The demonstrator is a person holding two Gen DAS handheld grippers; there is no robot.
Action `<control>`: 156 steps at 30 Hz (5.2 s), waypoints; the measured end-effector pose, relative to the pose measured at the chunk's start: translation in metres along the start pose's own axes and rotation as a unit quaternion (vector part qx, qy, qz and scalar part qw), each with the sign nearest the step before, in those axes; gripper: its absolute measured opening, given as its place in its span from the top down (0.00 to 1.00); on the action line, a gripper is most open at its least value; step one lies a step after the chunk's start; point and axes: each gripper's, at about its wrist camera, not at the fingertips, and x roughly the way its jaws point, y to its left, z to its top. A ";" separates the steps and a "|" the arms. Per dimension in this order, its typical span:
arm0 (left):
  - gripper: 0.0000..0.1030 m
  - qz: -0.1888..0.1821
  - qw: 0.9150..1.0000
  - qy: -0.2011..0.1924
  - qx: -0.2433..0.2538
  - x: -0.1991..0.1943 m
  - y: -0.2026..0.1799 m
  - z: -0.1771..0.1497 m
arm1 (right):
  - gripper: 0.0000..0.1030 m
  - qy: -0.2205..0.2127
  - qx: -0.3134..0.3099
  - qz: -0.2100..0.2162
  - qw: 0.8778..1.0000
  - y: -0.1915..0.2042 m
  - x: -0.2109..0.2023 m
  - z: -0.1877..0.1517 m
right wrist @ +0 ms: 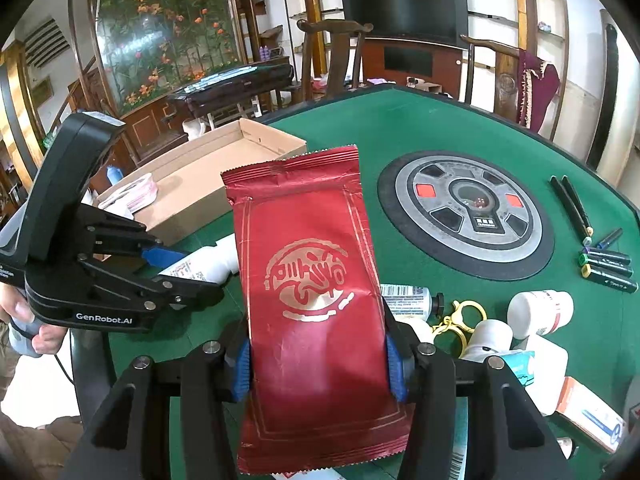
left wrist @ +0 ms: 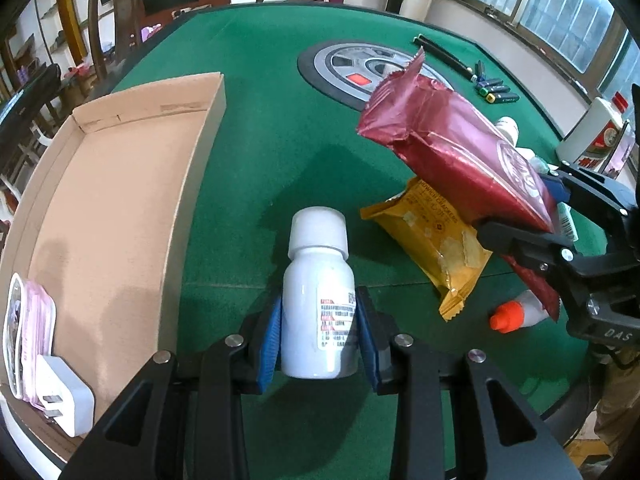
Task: Organize objects
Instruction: 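Carry the white bottle toward the cardboard tray with the left gripper, then hold the bottle above the tray with the left gripper while the right carries the red bag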
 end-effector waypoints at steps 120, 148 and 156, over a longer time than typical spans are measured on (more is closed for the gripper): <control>0.68 0.026 0.976 -0.144 -0.158 -0.106 0.156 -0.031 | 0.46 0.023 -0.070 0.001 0.997 0.074 0.049 0.100; 0.68 0.044 0.980 -0.111 -0.157 -0.083 0.179 -0.008 | 0.46 0.070 -0.123 0.017 0.990 0.095 0.105 0.152; 0.68 0.047 0.980 -0.101 -0.167 -0.069 0.193 -0.001 | 0.46 0.082 -0.119 0.027 0.989 0.094 0.132 0.171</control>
